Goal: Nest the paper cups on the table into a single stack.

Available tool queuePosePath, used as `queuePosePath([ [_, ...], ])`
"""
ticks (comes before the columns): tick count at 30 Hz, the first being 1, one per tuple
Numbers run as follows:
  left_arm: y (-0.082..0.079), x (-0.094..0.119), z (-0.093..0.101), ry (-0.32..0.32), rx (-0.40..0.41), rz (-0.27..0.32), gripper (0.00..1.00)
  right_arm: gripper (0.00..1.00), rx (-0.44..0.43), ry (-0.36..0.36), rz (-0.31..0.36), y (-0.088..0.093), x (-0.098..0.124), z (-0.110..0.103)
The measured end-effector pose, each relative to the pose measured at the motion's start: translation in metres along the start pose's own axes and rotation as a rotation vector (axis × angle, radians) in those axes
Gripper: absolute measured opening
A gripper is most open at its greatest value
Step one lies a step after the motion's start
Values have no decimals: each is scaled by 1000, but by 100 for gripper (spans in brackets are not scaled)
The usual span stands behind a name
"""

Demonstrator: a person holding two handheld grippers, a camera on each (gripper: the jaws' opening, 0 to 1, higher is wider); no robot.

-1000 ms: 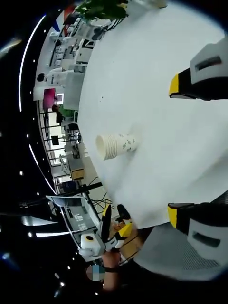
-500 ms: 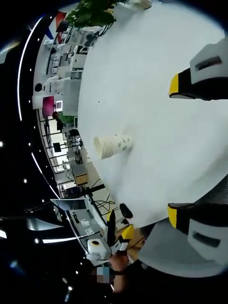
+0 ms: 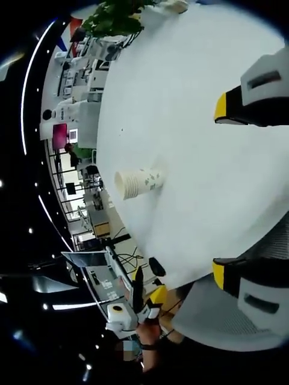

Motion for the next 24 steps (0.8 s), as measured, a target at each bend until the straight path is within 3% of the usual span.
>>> queuePosePath([
  [16,-5,1,8,8,-6,-1,78,92,-14,9,-2,6,1,-2],
  [24,5,0,18,14,2,-27,77,92,-18,12,-2,8,-1,1],
])
Point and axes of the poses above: the point that each gripper's makers call its tool centre point, and the gripper's own axes: x roughly backward along the fingers, z roughly to its right, y roughly out of its underside, the point moved 1 cm from there along x, roughly backward along the fingers, and after that the axes turned 4 degrees about y, right-handed, at the moved point
